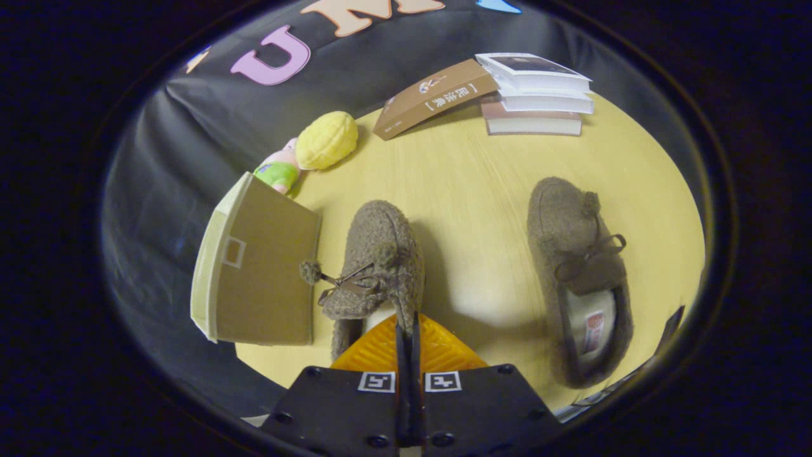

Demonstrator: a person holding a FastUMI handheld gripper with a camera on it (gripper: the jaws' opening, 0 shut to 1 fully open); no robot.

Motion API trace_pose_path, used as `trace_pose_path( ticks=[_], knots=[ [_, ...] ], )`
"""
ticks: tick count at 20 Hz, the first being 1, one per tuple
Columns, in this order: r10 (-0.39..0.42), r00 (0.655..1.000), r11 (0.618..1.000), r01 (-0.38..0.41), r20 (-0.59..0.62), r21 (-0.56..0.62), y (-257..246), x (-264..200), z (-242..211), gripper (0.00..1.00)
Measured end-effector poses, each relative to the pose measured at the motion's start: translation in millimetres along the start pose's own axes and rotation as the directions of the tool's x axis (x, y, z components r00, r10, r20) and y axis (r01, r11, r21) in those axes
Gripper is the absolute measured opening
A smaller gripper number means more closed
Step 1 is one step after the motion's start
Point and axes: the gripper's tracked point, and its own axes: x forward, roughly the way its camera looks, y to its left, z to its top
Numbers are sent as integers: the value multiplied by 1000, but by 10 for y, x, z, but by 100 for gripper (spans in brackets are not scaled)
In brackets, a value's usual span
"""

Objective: Open the storage box then place both shoes into the box .Put the left shoe in first, then the right shoe, with the right side of both shoes facing outward in a uniform manner.

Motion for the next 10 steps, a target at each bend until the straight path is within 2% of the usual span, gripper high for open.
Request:
trace_pose_path(
  ticks=[7, 10],
  knots=[
    [64, 992, 998, -66, 109, 18, 794, -413, 388, 3],
    [98, 984, 995, -100, 148, 3, 1110, -434, 521, 3]
  ],
)
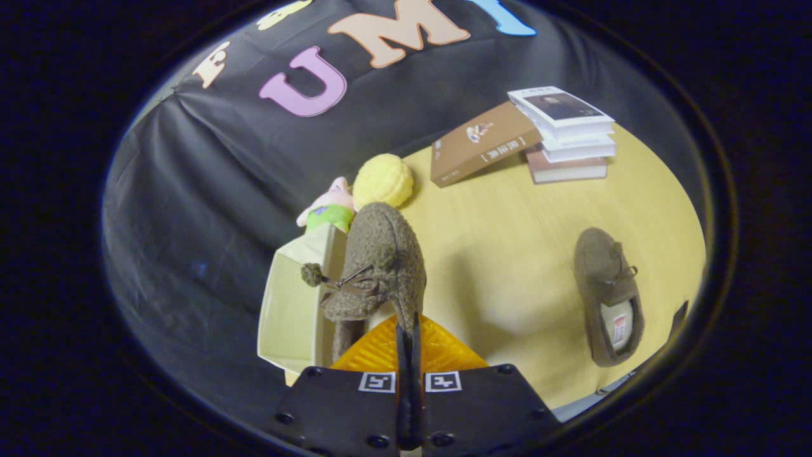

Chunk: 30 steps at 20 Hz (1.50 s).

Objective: Open the storage box then place both shoes into the box .Put the left shoe in first, then the right shoe, with the right side of both shoes facing outward in a uniform manner.

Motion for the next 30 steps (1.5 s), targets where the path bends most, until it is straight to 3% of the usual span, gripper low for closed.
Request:
trace_pose_path(
  ticks=[6, 12, 21, 30],
  knots=[
    [60, 998, 998, -60, 36, -19, 678, 79, 200, 3],
    [103, 995, 993, -103, -11, -49, 1314, 398, 33, 3],
    [10, 997, 998, -14, -80, -55, 1637, 1096, -411, 3],
    [-69, 985, 993, 53, -160, -105, 1862, 1410, -791, 4]
  ],
)
